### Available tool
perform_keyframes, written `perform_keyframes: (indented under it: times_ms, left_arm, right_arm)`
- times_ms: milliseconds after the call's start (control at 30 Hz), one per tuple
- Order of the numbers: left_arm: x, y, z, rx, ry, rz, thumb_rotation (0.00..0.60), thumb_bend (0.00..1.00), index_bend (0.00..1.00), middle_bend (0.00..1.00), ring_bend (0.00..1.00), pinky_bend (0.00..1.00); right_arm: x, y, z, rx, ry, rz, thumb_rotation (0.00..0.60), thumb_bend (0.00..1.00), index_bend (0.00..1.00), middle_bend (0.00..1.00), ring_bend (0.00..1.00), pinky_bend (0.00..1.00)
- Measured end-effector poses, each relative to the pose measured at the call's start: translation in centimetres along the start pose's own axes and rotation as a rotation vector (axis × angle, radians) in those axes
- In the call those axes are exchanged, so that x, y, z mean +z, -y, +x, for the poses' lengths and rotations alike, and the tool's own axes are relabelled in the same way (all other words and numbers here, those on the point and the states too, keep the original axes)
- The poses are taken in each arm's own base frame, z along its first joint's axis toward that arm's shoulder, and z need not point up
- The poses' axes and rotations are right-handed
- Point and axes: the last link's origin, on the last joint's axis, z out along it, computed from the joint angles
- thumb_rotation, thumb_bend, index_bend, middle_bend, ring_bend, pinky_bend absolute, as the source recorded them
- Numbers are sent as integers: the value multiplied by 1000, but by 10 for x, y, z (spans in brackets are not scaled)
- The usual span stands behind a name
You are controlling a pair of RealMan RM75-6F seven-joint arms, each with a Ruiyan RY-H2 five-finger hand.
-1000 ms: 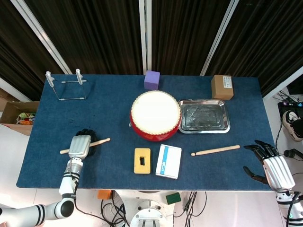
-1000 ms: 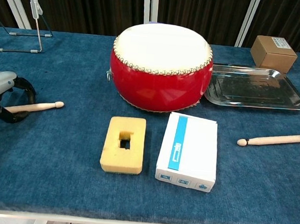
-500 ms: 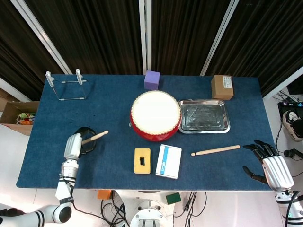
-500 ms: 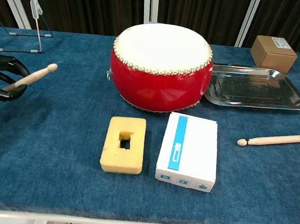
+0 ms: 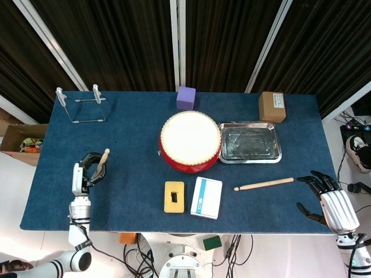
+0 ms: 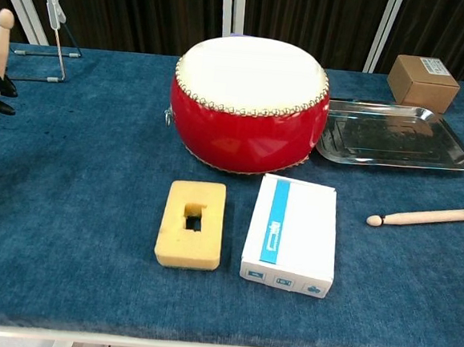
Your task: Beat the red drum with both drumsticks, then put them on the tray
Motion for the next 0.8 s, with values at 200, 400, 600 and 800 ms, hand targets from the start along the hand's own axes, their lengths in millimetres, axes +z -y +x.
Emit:
perform_keyframes:
  times_ms: [200, 400, 600, 800]
  left_arm:
    - [4, 1, 5, -271, -53, 42, 600, 564, 545, 563, 487, 532]
    - [7, 1, 9, -437, -73, 102, 600, 560, 476, 559, 487, 535]
    - [7, 2, 11, -490, -73, 118, 600, 428, 424, 571, 518, 539]
    - [10, -1, 11, -515, -77, 114, 600, 232, 431, 605, 567, 571]
  right_arm:
    - [0, 0, 0, -1, -3, -2, 600, 176, 317, 352, 164, 266]
    - [1, 1, 0, -3, -2, -3, 600, 176, 317, 352, 165, 266]
    - [1, 1, 1, -4, -5, -9, 600, 176, 317, 363, 165, 267]
    - [0, 1, 2, -4, -8, -13, 600, 176, 317, 372, 165, 267]
